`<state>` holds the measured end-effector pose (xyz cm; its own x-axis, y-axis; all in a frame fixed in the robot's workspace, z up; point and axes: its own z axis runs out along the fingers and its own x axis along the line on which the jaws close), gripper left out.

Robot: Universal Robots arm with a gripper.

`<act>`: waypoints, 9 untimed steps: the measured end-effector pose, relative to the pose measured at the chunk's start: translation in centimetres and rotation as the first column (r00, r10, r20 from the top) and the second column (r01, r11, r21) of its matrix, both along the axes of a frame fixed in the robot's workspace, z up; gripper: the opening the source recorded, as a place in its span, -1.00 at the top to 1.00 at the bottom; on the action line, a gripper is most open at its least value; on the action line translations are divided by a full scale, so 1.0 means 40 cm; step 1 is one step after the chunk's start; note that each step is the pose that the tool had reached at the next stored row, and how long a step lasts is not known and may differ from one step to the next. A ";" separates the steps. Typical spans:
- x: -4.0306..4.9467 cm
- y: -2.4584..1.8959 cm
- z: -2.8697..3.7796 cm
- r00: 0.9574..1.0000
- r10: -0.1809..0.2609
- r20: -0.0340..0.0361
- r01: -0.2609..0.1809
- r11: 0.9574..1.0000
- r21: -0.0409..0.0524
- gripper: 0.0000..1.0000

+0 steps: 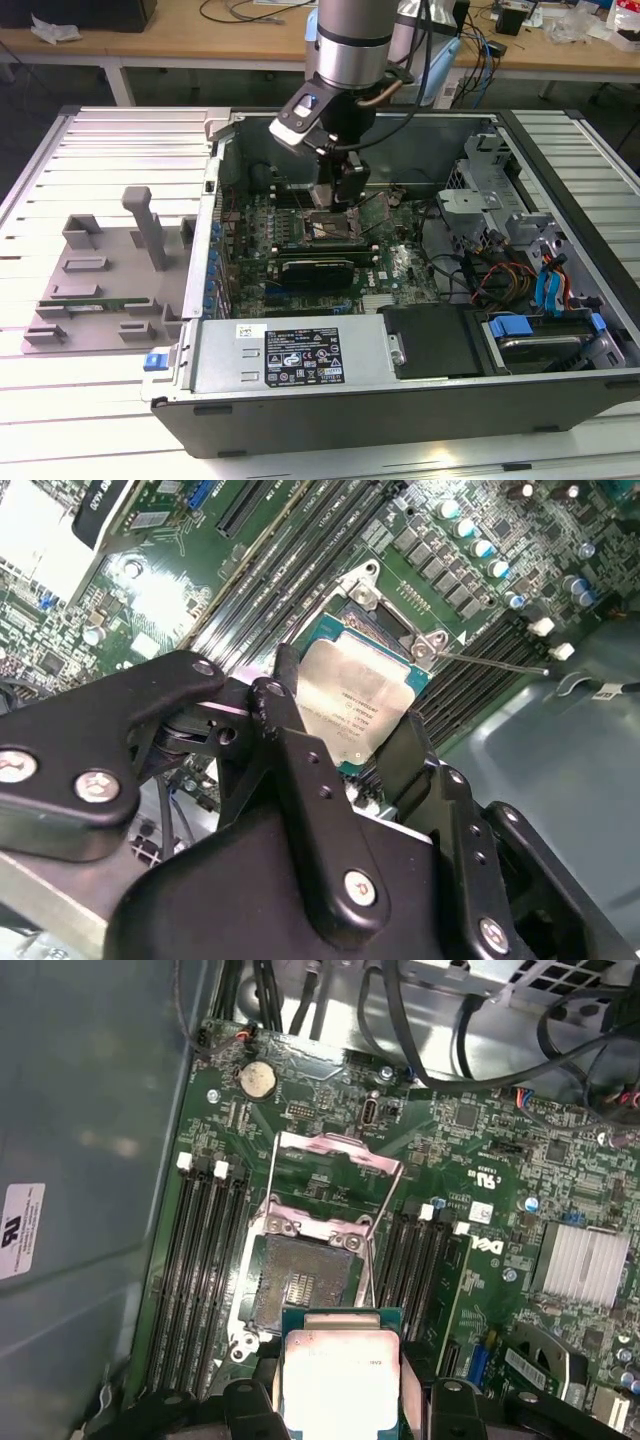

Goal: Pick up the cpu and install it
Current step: 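Place the cpu into insertion slot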

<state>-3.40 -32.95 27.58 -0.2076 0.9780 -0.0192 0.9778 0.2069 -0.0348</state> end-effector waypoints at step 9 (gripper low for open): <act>0.000 0.000 -0.001 0.996 -0.086 0.000 0.086 0.996 0.000 -0.09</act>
<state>-3.40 -32.95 27.55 -0.1231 0.9922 -0.0191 0.9919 0.1224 -0.0348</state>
